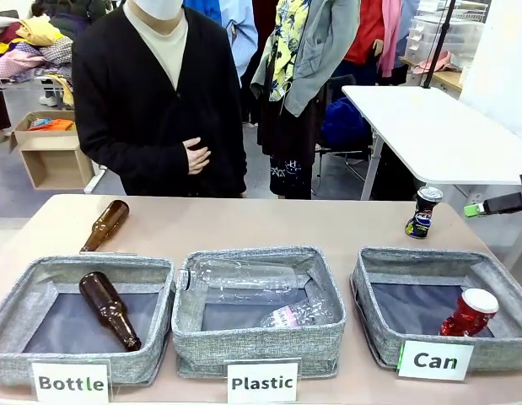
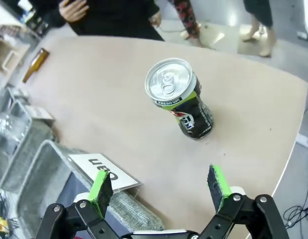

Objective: Sort the can waste into the basket.
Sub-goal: Pick up the can waste from the table and place it in the right Fabric basket.

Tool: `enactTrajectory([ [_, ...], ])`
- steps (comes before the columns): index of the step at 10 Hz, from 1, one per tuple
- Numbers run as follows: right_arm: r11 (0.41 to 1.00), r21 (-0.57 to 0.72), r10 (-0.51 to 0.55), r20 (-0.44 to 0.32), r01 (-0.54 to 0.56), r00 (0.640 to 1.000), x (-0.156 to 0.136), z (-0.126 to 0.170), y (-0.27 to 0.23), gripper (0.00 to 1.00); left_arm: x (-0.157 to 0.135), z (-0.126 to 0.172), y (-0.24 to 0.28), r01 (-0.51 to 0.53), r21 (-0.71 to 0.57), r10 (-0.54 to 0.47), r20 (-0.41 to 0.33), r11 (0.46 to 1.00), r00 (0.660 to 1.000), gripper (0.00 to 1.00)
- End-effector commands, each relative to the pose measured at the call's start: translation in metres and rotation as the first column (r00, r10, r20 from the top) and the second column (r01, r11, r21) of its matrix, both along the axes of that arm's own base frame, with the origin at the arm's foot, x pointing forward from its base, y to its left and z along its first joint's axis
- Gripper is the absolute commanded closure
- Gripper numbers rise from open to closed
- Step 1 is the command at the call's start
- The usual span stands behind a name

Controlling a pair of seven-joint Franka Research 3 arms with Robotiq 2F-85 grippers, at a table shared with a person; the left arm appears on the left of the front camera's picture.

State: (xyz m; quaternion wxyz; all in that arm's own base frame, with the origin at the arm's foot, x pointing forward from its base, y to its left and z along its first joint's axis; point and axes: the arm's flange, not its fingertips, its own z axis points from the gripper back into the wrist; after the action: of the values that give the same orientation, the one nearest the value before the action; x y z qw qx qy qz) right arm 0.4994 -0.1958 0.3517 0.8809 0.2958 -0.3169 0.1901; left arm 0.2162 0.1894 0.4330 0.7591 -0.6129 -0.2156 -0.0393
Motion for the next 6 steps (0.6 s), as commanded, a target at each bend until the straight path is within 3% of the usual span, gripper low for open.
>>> enactTrajectory([
  [1,1.000,-0.019,0.010,0.075,-0.008,0.997,0.012,-0.013,0.004,0.00,0.011,-0.013,-0.046,0.132,0.036,-0.131,-0.014,0.991,0.991,0.00],
  [3,0.998,-0.051,0.037,0.063,-0.034,0.997,0.022,-0.030,0.012,0.00,0.024,-0.030,-0.098,0.259,0.075,-0.254,-0.074,0.963,0.965,0.00],
  [4,0.998,-0.062,0.035,0.099,-0.029,0.995,0.026,-0.037,0.015,0.00,0.027,-0.041,-0.123,0.281,0.107,-0.271,-0.098,0.954,0.958,0.00],
  [5,0.998,-0.059,0.038,0.134,-0.030,0.990,0.031,-0.042,0.021,0.00,0.030,-0.051,-0.142,0.295,0.168,-0.266,-0.174,0.941,0.948,0.00],
  [6,0.996,-0.082,0.041,0.161,-0.028,0.986,0.036,-0.047,0.026,0.00,0.053,-0.013,-0.073,0.262,0.066,-0.257,-0.078,0.963,0.963,0.00],
])
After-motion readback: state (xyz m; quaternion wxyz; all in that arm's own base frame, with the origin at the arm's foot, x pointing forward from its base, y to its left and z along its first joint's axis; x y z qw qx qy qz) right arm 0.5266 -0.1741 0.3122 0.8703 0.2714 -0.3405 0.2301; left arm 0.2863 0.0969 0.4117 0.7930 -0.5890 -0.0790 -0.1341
